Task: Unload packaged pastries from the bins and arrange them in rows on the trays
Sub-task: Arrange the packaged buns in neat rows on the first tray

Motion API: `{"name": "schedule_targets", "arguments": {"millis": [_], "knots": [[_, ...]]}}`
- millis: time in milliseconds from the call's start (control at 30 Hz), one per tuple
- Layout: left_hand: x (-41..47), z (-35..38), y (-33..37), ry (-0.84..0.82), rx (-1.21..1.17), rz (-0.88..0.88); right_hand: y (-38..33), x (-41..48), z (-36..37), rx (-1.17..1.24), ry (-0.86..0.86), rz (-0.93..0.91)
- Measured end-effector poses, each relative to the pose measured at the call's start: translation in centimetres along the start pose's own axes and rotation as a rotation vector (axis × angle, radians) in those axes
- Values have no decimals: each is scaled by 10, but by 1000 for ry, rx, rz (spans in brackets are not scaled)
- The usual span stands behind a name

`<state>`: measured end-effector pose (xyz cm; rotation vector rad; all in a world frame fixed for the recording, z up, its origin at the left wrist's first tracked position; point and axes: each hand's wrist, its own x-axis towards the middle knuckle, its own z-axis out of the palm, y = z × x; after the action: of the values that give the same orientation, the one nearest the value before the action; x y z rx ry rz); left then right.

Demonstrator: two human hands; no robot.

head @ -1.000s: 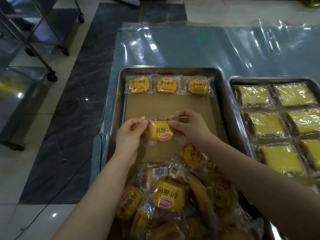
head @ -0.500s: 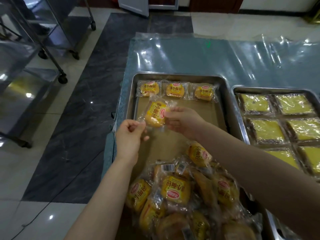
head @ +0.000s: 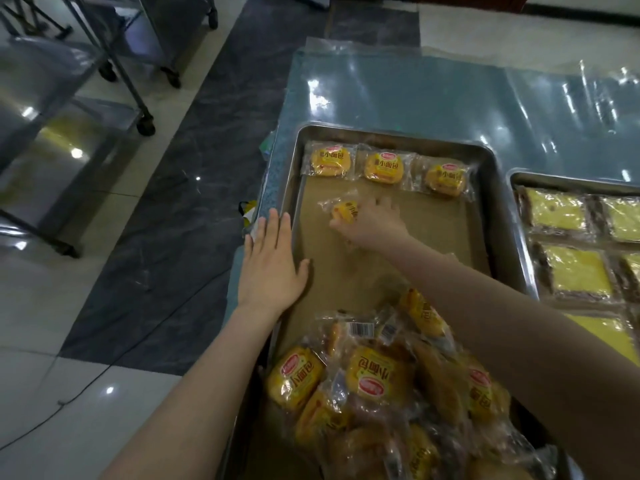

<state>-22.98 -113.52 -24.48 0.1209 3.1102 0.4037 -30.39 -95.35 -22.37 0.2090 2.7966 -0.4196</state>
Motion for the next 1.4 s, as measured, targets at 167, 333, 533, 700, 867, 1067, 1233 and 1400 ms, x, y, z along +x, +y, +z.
{"name": "schedule_targets", "arguments": {"millis": [167,333,533,700,867,1067,1233,1400], "knots": [[-2,1,-2,-41,32,78,-17,7,22,-144,127,-305],[-2,2,-1,-63,39,94,-24,40,32,-148,165,-484],[-2,1,-1,-57,68,100,-8,51,32,-240,148,-585],[-3,-1,2,-69,82,96,-6,52,22,-284,142,-629],[-3,-2,3,-76,65,87,-13,46,28,-236,172,-522],[-3,-2,3,-78,48,85,-22,36,35,-217,244,-440],[-2,-3,3,-86,32,79,-24,25,23,-208,225,-421],[-3,-7,4,-89,29,92,-7,-18,-8,67,236,-405]]}}
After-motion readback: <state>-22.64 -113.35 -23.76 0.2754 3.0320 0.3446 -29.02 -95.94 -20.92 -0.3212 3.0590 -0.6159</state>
